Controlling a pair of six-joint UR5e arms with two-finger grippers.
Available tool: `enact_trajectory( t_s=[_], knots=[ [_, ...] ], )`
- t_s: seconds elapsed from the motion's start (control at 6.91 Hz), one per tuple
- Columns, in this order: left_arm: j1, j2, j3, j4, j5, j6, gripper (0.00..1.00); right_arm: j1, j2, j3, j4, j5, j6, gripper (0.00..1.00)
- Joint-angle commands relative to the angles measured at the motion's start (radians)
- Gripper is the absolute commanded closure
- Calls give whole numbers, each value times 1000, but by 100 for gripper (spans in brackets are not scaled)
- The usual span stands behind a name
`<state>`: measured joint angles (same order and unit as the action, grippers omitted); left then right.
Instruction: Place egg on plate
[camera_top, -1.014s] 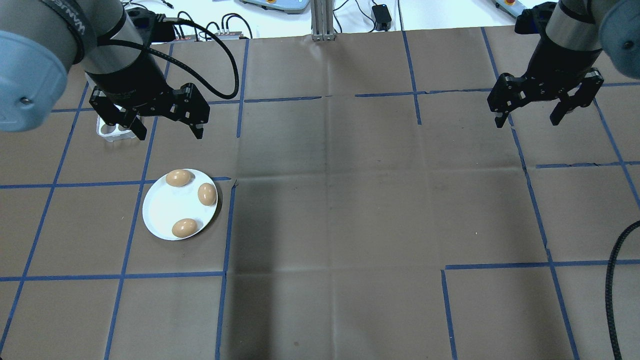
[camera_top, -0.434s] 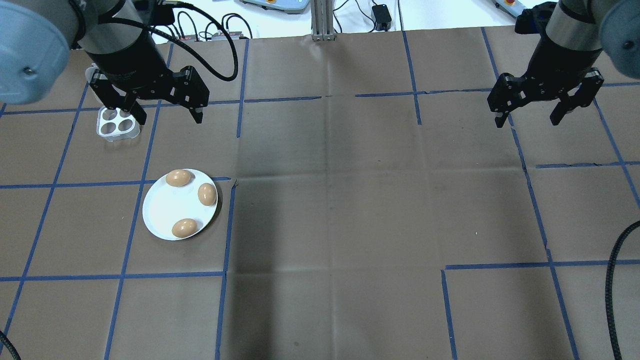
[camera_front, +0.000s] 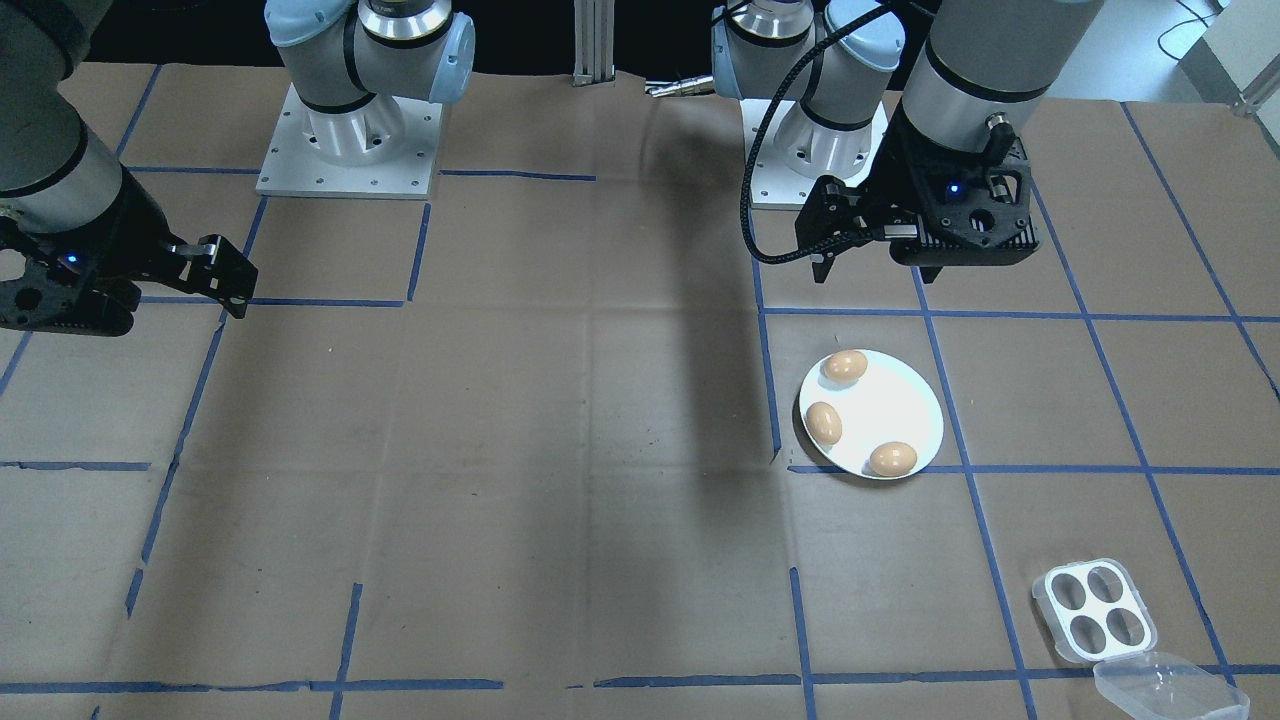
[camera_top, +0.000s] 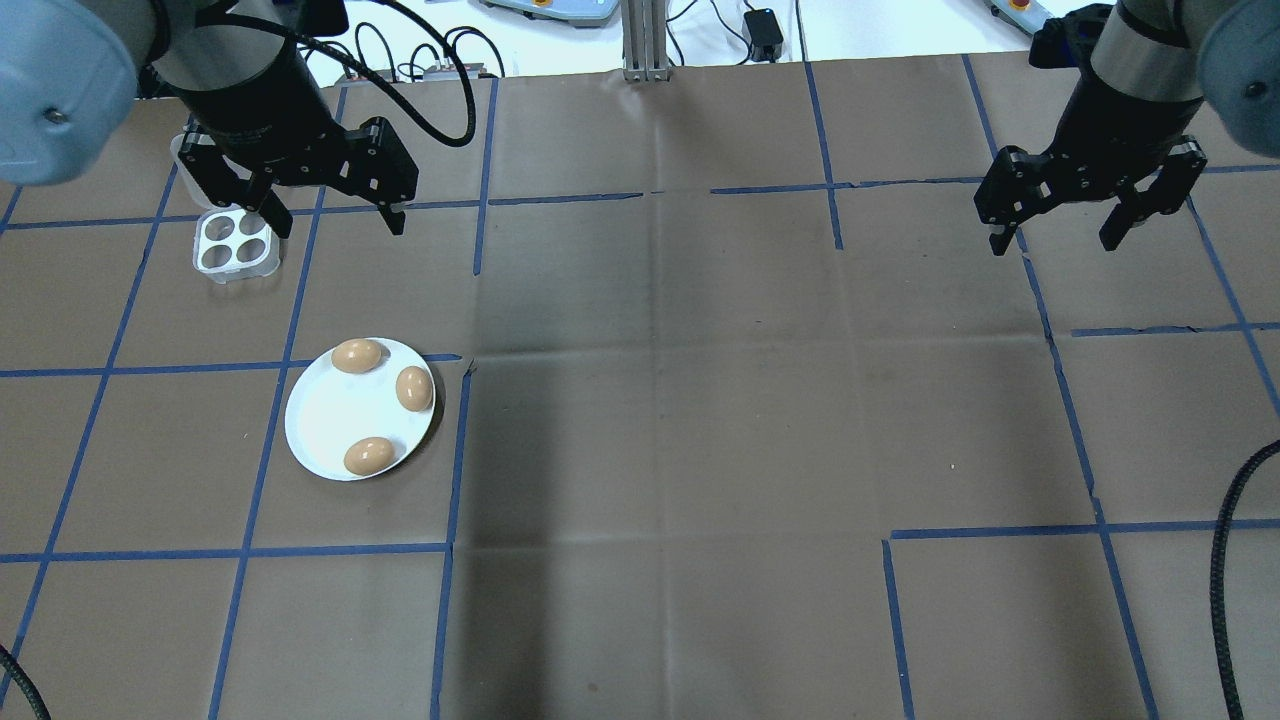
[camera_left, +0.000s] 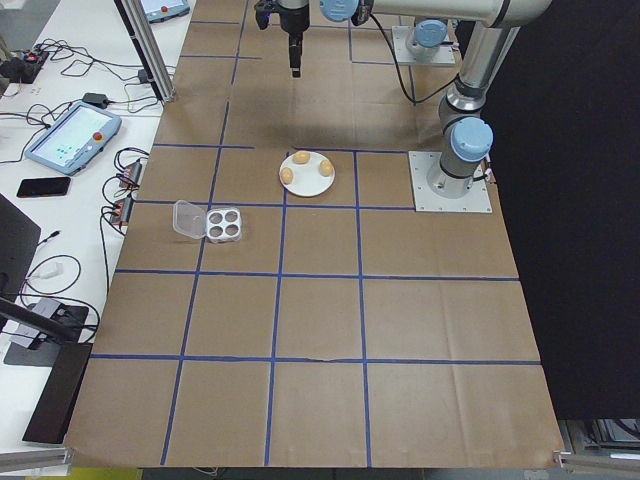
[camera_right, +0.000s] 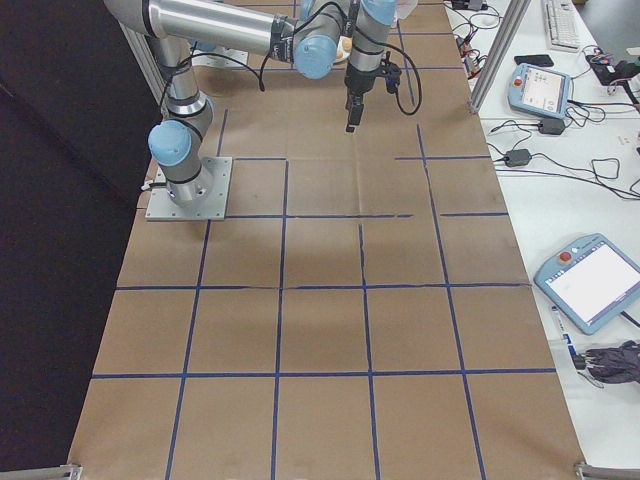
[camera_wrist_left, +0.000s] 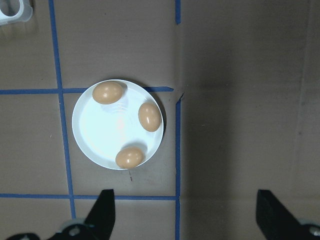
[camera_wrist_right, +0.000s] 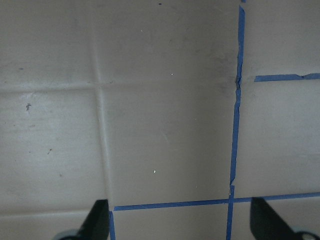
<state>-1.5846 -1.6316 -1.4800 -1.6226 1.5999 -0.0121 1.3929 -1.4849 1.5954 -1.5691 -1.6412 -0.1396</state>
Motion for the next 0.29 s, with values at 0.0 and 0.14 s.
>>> enact_trajectory(
  t_s=[0.0,0.14],
  knots=[
    [0,-1,-2,1,0,0,0,0,0,0,1,0,0,0],
    [0,-1,-2,1,0,0,0,0,0,0,1,0,0,0]
  ],
)
